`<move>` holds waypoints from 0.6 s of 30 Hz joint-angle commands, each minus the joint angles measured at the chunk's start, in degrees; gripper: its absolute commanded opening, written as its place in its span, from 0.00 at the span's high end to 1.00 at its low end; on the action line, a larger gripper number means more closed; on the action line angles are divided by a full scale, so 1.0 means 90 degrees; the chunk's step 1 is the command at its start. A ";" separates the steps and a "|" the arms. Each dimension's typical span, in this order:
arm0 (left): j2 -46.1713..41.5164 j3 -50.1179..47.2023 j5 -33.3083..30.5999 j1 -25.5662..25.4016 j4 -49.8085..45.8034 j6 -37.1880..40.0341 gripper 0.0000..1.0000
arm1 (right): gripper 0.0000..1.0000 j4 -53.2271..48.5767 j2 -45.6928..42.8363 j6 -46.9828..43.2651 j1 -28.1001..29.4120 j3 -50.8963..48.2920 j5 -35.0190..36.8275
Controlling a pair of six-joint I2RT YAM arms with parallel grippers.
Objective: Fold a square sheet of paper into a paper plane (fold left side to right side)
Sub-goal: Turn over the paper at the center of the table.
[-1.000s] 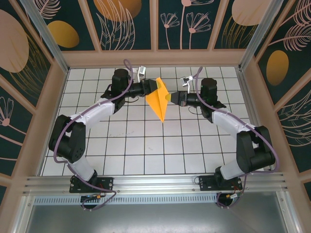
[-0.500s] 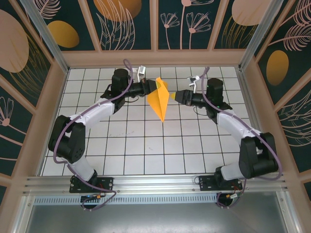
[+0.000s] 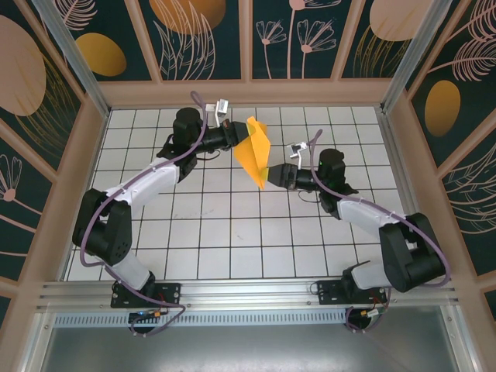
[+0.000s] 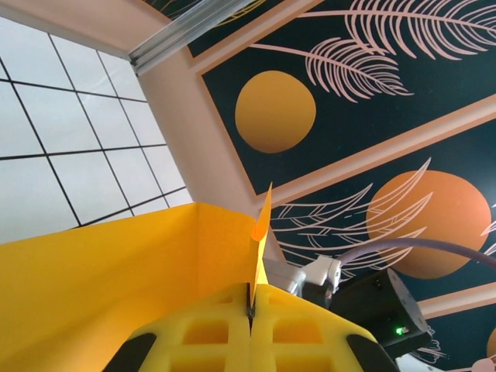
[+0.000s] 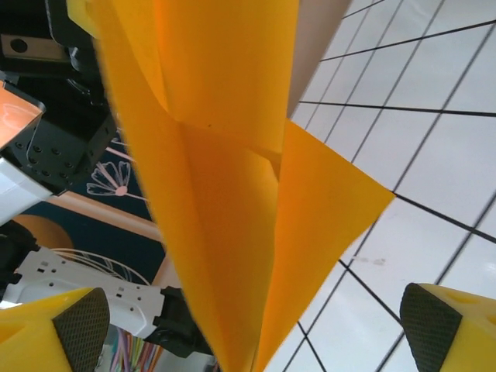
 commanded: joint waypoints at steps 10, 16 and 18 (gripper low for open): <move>-0.0258 -0.0127 0.0168 -0.0031 0.0487 -0.0267 0.97 | 0.50 0.1492 0.0429 0.0760 0.0286 0.0076 0.0060; -0.0278 -0.0008 0.0014 -0.0023 -0.0070 0.0169 0.85 | 0.75 0.0749 0.0241 0.0296 0.0258 0.0105 0.0223; -0.0296 0.0035 -0.0062 -0.0019 -0.0277 0.0354 0.82 | 0.80 0.0330 0.0161 0.0062 0.0243 0.0161 0.0327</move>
